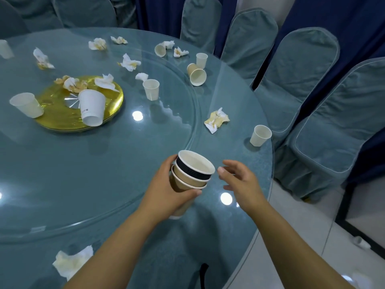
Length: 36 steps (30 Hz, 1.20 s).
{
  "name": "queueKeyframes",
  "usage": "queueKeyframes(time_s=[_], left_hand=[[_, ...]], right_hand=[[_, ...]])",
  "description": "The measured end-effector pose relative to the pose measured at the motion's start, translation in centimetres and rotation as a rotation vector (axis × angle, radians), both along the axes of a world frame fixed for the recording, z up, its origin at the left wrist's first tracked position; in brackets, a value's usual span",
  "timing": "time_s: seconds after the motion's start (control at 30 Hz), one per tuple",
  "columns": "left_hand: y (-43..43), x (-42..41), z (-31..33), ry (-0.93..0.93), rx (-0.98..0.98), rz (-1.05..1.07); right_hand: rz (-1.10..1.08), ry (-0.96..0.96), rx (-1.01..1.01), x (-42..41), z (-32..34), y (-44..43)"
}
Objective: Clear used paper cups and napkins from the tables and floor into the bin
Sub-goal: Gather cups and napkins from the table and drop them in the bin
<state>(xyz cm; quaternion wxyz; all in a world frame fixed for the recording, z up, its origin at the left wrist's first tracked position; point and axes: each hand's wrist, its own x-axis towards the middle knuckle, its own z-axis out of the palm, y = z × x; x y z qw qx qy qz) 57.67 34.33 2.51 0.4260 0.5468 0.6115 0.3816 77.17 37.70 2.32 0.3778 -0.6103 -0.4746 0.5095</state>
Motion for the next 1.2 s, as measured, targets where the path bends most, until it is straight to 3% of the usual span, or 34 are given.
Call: queueKeyframes(time_s=[0.3,0.47,0.67,0.87,1.0,1.07,1.2], left_hand=[[2.1,-3.0,-0.1,-0.067,0.007,0.162],[7.0,-2.4,-0.6,-0.076,0.019,0.273],[12.5,-1.3,-1.4,-0.063,0.017,0.414],[15.4,-0.9,-2.2,-0.012,0.000,0.474],[16.2,-1.1,-2.4,0.013,-0.016,0.490],[16.1,-1.3,-2.7,0.008,-0.016,0.507],[15.0,-1.9,-2.8,-0.012,-0.009,0.523]], right_hand=[[0.021,-0.245,0.012,0.3,-2.4,4.0],[0.098,-0.414,0.005,1.3,-4.5,11.9],[0.302,-0.773,0.098,2.0,-6.9,23.2],[0.447,-0.947,0.078,1.0,-9.9,29.5],[0.552,-1.025,-0.030,0.4,-11.4,31.5],[0.549,-1.060,0.049,0.4,-12.0,31.5],[0.477,-0.903,0.174,0.0,-12.1,29.7]])
